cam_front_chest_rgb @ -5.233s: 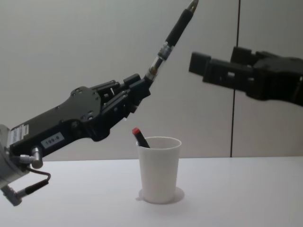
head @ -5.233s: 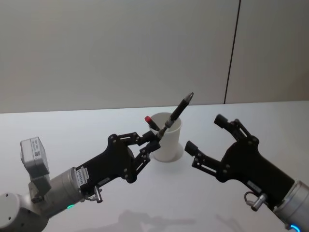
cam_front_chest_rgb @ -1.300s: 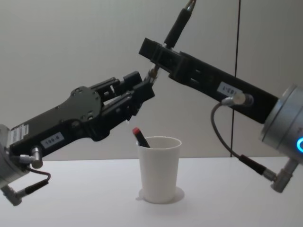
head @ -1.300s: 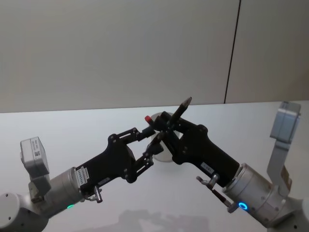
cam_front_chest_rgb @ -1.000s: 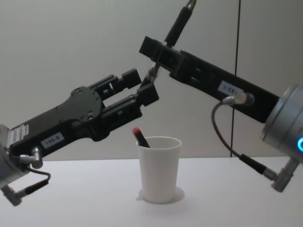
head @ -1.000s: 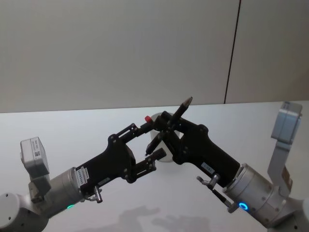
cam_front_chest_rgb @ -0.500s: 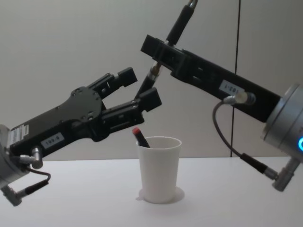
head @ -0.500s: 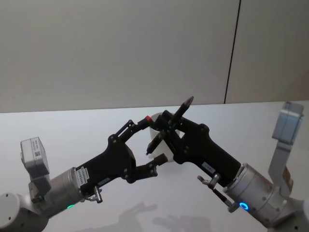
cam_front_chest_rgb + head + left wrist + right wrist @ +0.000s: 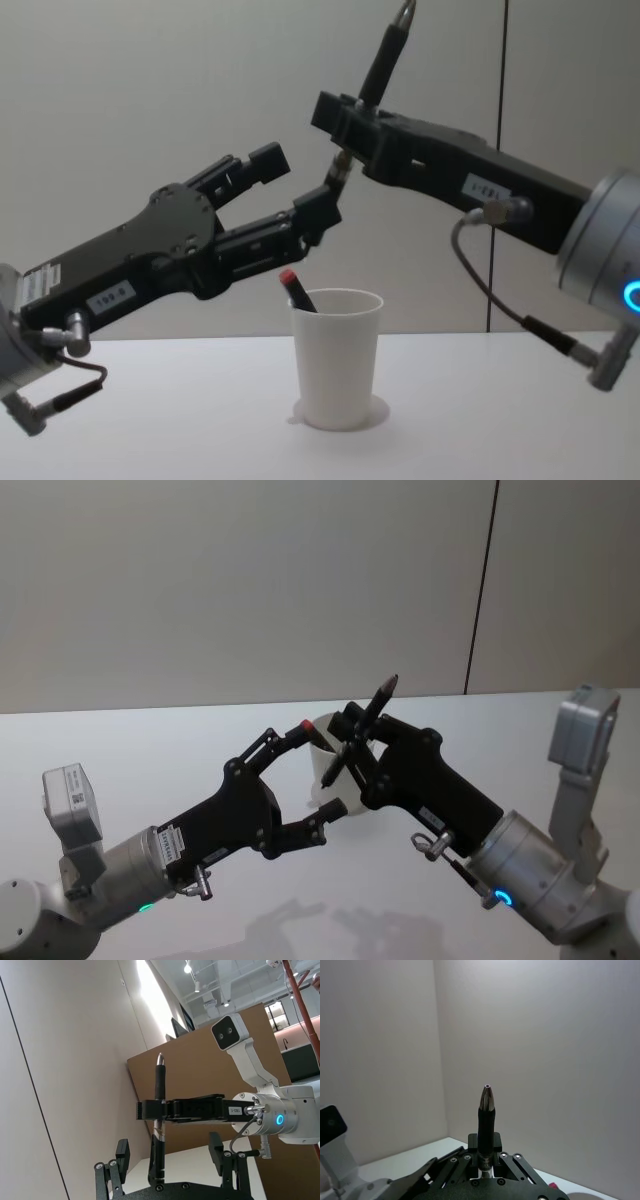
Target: Place the pen into the pen holder.
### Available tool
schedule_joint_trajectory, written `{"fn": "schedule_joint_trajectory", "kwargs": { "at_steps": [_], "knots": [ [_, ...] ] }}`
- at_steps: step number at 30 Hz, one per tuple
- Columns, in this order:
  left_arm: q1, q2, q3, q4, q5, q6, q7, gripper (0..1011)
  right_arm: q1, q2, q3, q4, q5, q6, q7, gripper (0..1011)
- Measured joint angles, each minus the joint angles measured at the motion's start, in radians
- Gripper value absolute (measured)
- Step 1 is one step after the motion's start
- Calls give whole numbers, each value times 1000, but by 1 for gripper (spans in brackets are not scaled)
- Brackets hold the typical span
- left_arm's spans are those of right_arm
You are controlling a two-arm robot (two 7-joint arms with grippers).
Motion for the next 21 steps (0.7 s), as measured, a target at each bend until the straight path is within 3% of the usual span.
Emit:
{"fn": "schedule_joint_trajectory", "kwargs": {
  "at_steps": [4, 21],
  "knots": [
    [0, 0, 0, 0, 0, 0, 0, 1004, 0, 0, -1, -9, -44, 5, -39, 138],
    [0, 0, 0, 0, 0, 0, 0, 1004, 18, -17, -8, -31, -302, 51, -272, 137]
  ]
}}
